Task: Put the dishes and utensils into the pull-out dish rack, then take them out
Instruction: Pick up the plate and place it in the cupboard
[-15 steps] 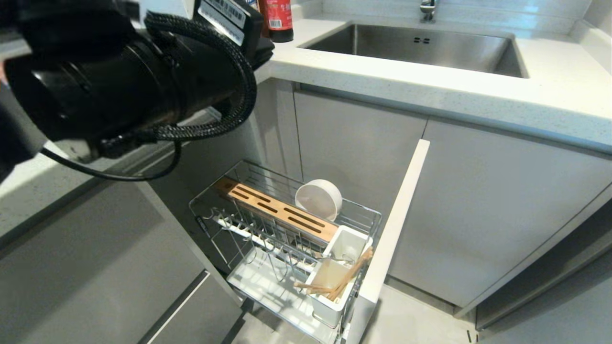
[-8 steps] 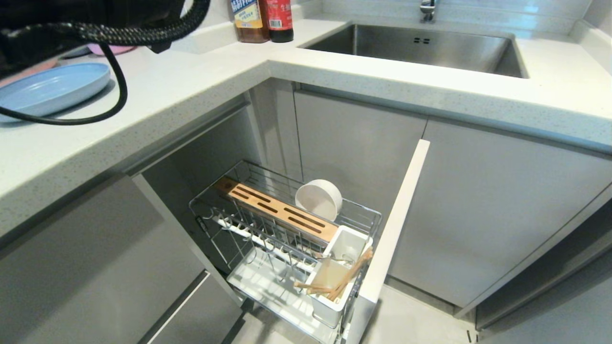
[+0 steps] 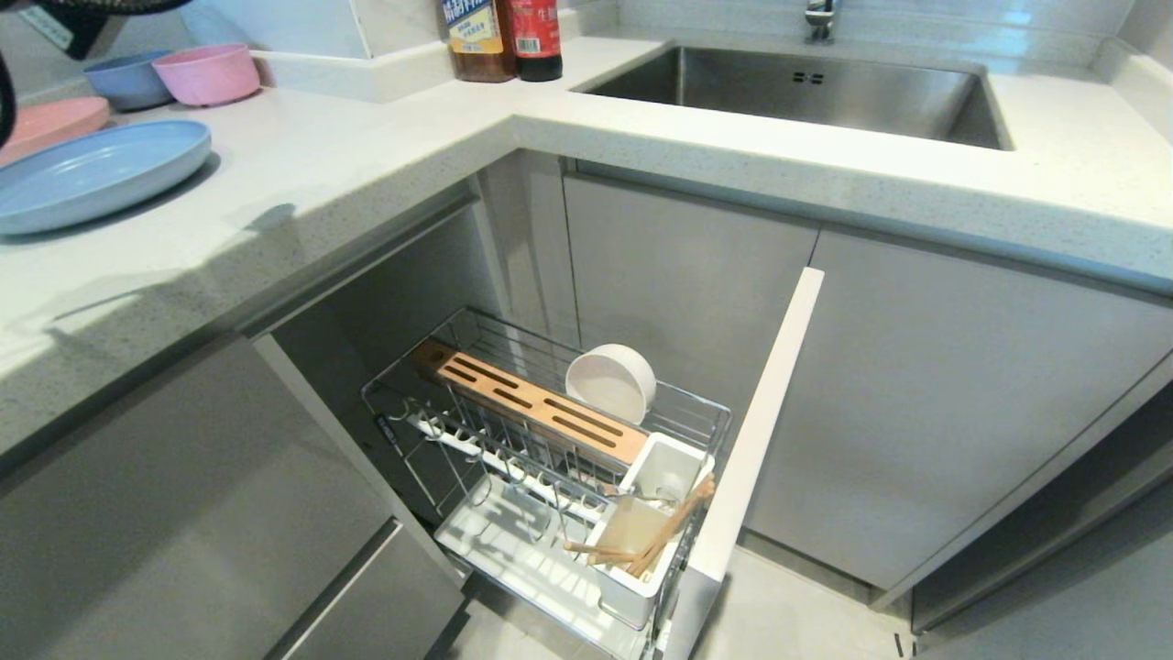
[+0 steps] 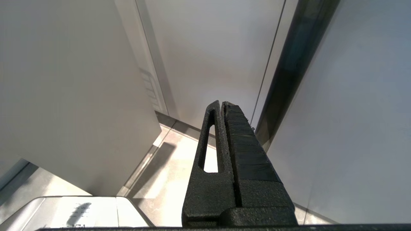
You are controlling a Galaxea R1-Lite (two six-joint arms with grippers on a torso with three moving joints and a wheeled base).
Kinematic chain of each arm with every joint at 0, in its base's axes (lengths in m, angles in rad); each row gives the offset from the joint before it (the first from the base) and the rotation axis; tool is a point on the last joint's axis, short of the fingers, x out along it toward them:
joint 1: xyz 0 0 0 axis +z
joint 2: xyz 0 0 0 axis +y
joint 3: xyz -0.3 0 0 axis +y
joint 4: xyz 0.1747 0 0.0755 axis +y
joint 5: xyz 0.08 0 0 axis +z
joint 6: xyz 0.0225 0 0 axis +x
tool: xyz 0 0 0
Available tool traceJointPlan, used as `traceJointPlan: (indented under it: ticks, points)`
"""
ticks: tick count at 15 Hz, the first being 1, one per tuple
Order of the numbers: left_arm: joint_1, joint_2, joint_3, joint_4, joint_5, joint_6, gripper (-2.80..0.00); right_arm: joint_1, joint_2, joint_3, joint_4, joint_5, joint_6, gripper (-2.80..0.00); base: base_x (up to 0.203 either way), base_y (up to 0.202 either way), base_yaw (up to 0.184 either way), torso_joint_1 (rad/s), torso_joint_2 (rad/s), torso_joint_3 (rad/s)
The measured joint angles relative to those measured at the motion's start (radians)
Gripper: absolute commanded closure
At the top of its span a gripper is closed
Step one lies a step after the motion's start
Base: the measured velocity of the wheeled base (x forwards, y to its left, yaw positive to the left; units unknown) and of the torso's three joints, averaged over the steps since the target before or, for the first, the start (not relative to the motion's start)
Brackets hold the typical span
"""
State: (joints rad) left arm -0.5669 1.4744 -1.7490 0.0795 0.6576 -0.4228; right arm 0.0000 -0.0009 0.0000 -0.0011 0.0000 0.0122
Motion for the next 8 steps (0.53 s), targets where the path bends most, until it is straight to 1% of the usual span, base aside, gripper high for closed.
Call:
traceJointPlan:
  ticks: [1,3,5,6,7,8]
  points:
    - [0.055,-0.004,-0.019,0.049,-0.007,0.001,0.0,0.0,0.0,0.0,0.0,0.0,0.0,0.0,0.0,0.0,0.0,0.0,0.0,0.0]
    - [0.156,-0.012,-0.058,0.099,-0.022,0.003,0.0,0.0,0.0,0.0,0.0,0.0,0.0,0.0,0.0,0.0,0.0,0.0,0.0,0.0]
    - [0.235,-0.023,-0.096,0.155,-0.03,0.008,0.0,0.0,0.0,0.0,0.0,0.0,0.0,0.0,0.0,0.0,0.0,0.0,0.0,0.0]
    - [0.262,-0.029,-0.112,0.206,-0.037,0.03,0.0,0.0,0.0,0.0,0.0,0.0,0.0,0.0,0.0,0.0,0.0,0.0,0.0,0.0]
    - [0.285,-0.035,-0.132,0.262,-0.049,0.079,0.0,0.0,0.0,0.0,0.0,0.0,0.0,0.0,0.0,0.0,0.0,0.0,0.0,0.0]
    - [0.308,-0.043,-0.149,0.311,-0.064,0.148,0.0,0.0,0.0,0.0,0.001,0.0,0.0,0.0,0.0,0.0,0.0,0.0,0.0,0.0]
